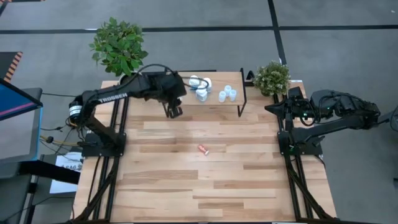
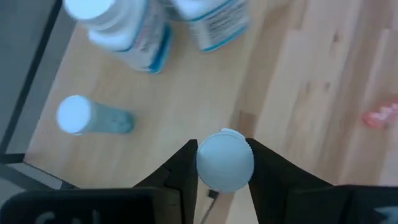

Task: Pick and place medicine bottles onto shelf by color
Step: Put the yellow pill bottle on the shelf

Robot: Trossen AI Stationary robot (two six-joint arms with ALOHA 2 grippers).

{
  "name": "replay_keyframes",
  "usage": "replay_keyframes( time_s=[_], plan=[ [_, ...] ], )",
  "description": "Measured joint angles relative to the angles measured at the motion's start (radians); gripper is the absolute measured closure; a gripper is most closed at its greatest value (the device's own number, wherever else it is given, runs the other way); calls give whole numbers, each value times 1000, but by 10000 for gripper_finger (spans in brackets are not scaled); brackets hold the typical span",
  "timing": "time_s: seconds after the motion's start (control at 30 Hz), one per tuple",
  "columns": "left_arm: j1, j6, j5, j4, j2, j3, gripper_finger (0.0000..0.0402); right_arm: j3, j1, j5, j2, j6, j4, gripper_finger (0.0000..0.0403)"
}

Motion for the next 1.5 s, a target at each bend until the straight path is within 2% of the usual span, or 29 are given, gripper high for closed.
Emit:
replay_keyframes(
  time_s=[0.3,0.47,1.03,1.5],
  plan=[
    [123,89,38,4,3,-6,321,0,0,0,0,-4,0,390],
    [162,110,81,22,4,-20,308,0,0,0,0,-5,0,390],
    [236,240,138,-2,3,-20,309,0,0,0,0,-8,0,390],
    [244,218,113,23,48,-19,308,0,0,0,0,-8,0,390]
  ],
)
